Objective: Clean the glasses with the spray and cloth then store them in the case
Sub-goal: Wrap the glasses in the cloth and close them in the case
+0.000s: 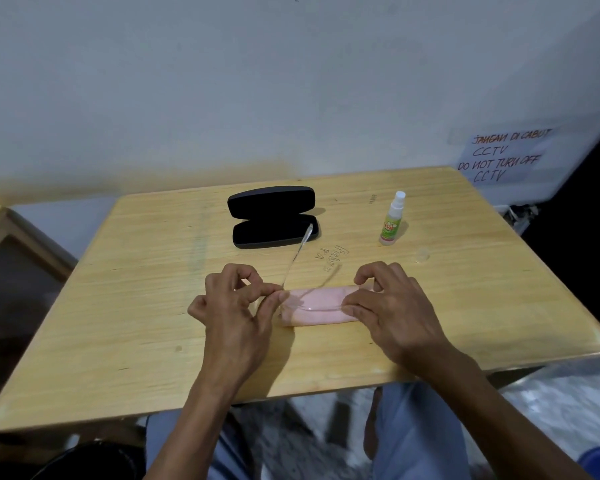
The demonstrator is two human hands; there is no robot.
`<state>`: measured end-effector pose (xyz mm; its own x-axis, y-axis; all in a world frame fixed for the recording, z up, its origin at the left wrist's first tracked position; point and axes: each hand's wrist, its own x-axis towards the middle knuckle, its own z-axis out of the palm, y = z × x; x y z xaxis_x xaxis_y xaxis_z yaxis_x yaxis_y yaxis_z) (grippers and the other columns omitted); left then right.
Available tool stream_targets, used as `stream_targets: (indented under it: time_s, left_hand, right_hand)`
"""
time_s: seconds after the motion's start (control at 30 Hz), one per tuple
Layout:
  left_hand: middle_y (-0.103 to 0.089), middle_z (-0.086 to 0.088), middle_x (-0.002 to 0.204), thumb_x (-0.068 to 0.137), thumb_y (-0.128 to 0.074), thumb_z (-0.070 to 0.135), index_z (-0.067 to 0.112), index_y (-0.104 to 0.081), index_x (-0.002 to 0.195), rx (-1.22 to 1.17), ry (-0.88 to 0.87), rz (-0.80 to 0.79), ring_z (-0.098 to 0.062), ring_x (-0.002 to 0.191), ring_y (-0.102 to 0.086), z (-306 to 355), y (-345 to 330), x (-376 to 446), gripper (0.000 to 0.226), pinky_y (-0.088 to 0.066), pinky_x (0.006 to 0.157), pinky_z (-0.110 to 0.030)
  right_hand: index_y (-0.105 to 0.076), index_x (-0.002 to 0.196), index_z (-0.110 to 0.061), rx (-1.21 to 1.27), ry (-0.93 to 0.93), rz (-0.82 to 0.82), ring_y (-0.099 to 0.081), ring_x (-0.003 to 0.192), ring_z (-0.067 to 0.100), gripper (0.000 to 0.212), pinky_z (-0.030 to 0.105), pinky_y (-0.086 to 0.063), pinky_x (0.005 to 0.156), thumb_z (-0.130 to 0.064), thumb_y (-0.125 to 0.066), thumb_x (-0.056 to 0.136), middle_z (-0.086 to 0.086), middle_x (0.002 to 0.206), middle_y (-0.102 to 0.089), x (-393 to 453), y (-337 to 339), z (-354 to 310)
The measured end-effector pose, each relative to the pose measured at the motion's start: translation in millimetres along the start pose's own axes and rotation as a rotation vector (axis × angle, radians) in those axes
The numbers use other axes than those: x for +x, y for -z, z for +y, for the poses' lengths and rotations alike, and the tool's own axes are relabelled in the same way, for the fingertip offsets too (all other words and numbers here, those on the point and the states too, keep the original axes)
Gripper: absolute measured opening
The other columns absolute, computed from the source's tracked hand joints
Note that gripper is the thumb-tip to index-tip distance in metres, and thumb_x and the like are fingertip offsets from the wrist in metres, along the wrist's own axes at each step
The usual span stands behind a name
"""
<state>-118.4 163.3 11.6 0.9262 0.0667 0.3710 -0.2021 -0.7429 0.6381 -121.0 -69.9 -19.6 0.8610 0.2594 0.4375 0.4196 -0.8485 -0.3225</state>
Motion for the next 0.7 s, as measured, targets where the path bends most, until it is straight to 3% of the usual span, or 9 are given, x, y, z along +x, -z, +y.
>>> stream_targets:
  time_s: [0.1, 0.27, 0.37, 0.43, 0.57, 0.7]
  left_hand:
    - [-0.047, 0.019, 0.096, 0.079, -0.077, 0.035, 0.039, -0.075, 0.082, 0.097, -0.097, -0.033, -0.012, 0.098, -0.045, 1.4, -1.7, 1.9, 0.005, -0.011, 0.081, -0.028]
    - [-0.051, 0.017, 0.104, 0.079, -0.076, 0.037, 0.035, -0.077, 0.076, 0.235, -0.191, -0.158, -0.011, 0.099, -0.04, 10.0, -13.8, 4.6, 0.004, -0.01, 0.082, -0.031]
    - [-0.053, 0.015, 0.107, 0.078, -0.077, 0.037, 0.037, -0.078, 0.077, 0.266, -0.215, -0.21, -0.01, 0.1, -0.038, 10.2, -20.5, 3.8, 0.001, -0.009, 0.082, -0.03]
    - [-0.053, 0.016, 0.107, 0.079, -0.075, 0.039, 0.038, -0.078, 0.081, 0.256, -0.22, -0.222, -0.009, 0.1, -0.037, 9.0, -22.3, 3.1, 0.003, -0.009, 0.083, -0.03]
    - [-0.045, 0.021, 0.107, 0.08, -0.071, 0.048, 0.043, -0.075, 0.092, 0.225, -0.207, -0.232, -0.008, 0.105, -0.039, 4.1, -19.9, 3.7, 0.014, -0.01, 0.085, -0.03]
    - [-0.041, 0.02, 0.118, 0.081, -0.065, 0.057, 0.046, -0.069, 0.106, 0.294, -0.192, -0.303, -0.009, 0.113, -0.034, -5.0, -10.9, 9.0, 0.028, -0.01, 0.086, -0.031]
  right_hand:
    - [-0.078, 0.088, -0.028, 0.175, -0.081, 0.039, -0.037, 0.09, 0.005, 0.016, 0.035, -0.043, 0.071, -0.037, -0.065, 0.087, -0.008, 0.11, -0.056, -3.7, -2.9, 3.5]
    - [-0.079, 0.087, -0.02, 0.341, -0.267, 0.18, -0.059, 0.098, 0.018, 0.016, 0.03, -0.05, 0.079, -0.026, -0.087, 0.075, -0.004, 0.108, -0.059, -14.3, -1.9, 7.3]
    - [-0.071, 0.086, -0.023, 0.372, -0.354, 0.251, -0.059, 0.093, 0.003, 0.027, 0.01, -0.043, 0.077, -0.026, -0.091, 0.068, -0.007, 0.103, -0.058, -20.5, 6.0, 10.7]
    - [-0.071, 0.097, -0.027, 0.356, -0.34, 0.22, -0.055, 0.096, 0.001, 0.034, 0.007, -0.038, 0.081, -0.036, -0.09, 0.069, -0.01, 0.108, -0.056, -21.4, 9.3, 14.3]
    - [-0.068, 0.124, -0.034, 0.248, -0.217, 0.042, -0.044, 0.101, 0.011, 0.051, 0.029, -0.043, 0.087, -0.058, -0.065, 0.079, -0.013, 0.127, -0.046, -17.0, 10.2, 24.1]
    - [-0.068, 0.125, -0.036, 0.128, -0.172, -0.098, -0.041, 0.101, 0.012, 0.053, 0.044, -0.049, 0.087, -0.065, -0.052, 0.083, -0.009, 0.136, -0.047, -9.6, 15.6, 34.7]
